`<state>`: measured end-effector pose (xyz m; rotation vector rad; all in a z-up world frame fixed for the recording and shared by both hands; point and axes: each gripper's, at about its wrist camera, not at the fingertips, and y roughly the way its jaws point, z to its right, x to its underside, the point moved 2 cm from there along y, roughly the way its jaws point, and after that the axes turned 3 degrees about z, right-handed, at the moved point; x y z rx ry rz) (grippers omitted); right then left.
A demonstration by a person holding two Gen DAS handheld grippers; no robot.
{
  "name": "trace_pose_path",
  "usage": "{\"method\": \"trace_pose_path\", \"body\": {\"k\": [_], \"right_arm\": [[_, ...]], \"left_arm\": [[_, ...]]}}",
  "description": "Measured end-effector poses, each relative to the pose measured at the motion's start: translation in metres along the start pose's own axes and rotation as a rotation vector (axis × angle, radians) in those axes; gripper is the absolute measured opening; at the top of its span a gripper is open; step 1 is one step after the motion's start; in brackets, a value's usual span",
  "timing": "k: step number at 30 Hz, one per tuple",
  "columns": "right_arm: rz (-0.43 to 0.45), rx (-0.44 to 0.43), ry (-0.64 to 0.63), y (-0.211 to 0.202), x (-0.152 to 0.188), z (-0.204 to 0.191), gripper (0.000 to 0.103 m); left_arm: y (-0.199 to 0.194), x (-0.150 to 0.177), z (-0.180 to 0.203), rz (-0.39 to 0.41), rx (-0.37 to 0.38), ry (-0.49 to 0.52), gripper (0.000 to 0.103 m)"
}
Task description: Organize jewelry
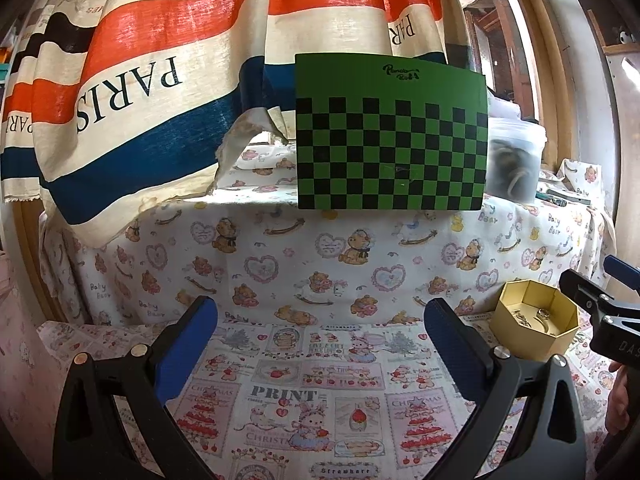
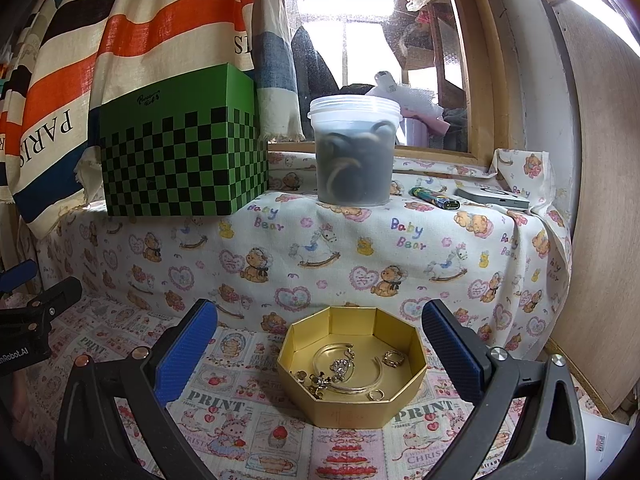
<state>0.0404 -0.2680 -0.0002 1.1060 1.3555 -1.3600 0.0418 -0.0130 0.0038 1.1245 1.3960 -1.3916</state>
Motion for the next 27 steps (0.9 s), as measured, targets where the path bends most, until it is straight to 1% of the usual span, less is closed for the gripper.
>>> {"method": "trace_pose_path", "body": {"k": [17,27], "right_arm": [[-0.001,-0.005,-0.003,0.0007,-0.0004,-0.0011,0.103],[-0.01,-0.01,-0.012,0.0014,0.0014,0.0015,0.103]], "left_arm": [[-0.0019,0.0009,-0.0003,-0.002,-0.005,-0.001,0.103],[0.0003,0.001,0.0055,-0.018,0.015,0.023,0.103]]}}
